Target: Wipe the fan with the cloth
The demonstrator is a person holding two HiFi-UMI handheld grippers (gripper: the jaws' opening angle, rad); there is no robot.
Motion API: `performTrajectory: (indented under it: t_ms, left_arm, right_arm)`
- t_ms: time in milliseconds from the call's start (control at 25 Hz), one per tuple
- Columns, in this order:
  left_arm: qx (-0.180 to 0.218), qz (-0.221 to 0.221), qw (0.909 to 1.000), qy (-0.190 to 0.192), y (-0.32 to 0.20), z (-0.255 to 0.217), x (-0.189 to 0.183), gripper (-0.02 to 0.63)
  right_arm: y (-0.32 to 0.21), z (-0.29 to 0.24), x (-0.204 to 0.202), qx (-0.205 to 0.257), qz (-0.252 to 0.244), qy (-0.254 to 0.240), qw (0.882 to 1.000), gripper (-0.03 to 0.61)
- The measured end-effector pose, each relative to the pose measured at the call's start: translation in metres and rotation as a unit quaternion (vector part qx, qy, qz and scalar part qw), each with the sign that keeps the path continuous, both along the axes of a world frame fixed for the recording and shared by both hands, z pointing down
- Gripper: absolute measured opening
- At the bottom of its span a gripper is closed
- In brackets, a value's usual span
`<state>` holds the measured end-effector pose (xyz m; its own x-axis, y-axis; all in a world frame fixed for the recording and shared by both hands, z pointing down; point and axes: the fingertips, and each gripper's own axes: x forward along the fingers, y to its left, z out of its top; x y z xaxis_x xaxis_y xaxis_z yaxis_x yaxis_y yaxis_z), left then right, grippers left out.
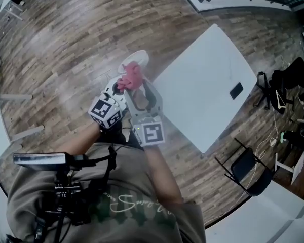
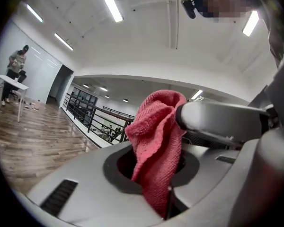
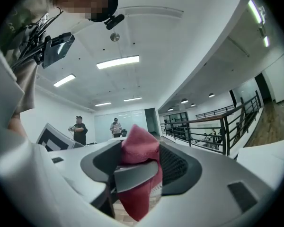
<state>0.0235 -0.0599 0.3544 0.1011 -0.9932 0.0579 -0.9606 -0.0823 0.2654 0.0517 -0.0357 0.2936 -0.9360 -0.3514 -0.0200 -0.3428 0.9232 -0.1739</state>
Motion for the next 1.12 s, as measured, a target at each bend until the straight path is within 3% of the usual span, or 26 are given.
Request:
performTrajectory:
  t_ms: [80, 200, 400, 520, 640, 720, 840, 1000, 1120]
  left_arm:
    - [-0.003, -0.001, 1.0, -0.004, 0.009, -0.001, -0.007, 0.098]
    - [0.007, 0.007, 0.9998, -0.019, 0.019, -0.003, -0.009, 0.098]
    - [0.04, 0.058, 0.9964, -0.046, 0.035, -0.003, 0.001, 0.098]
    - [0.029, 0.071, 0.9953, -0.058, 0.041, -0.01, 0.006, 0.097]
    - [0.028, 0.085, 0.9937, -0.067, 0.043, -0.011, 0.011, 0.097]
    - [0.03, 0.1, 0.9931, -0.052, 0.042, -0.01, 0.015, 0.109]
    - [0.031, 0.118, 0.992, -0.031, 0.042, -0.01, 0.015, 0.136]
    - [0.029, 0.139, 0.9891, -0.037, 0.046, -0.003, 0.02, 0.184]
    - [0.025, 0.112, 0.9931, -0.022, 0.053, 0.016, 0.007, 0.184]
  right_arm:
    - [0.01, -0.006, -0.011, 0.0, 0.001, -0.01, 1.0, 0.339]
    - [0.016, -0.005, -0.025, 0.006, 0.005, -0.007, 1.0, 0.347]
    - [0.03, 0.014, -0.045, -0.009, -0.005, 0.045, 0.999, 0.347]
    - [0.032, 0.021, -0.046, -0.006, 0.01, 0.052, 0.999, 0.298]
    - [0.029, 0.017, -0.04, 0.001, 0.036, 0.051, 0.998, 0.207]
    - [0.029, 0.011, -0.035, 0.008, 0.051, 0.049, 0.997, 0.13]
    - [0.026, 0.008, -0.03, 0.018, 0.082, 0.037, 0.996, 0.115]
    - [-0.005, 0.006, 0.0, 0.019, 0.146, 0.007, 0.989, 0.097]
    - [-0.037, -0.003, 0.035, 0.027, 0.182, 0.005, 0.983, 0.097]
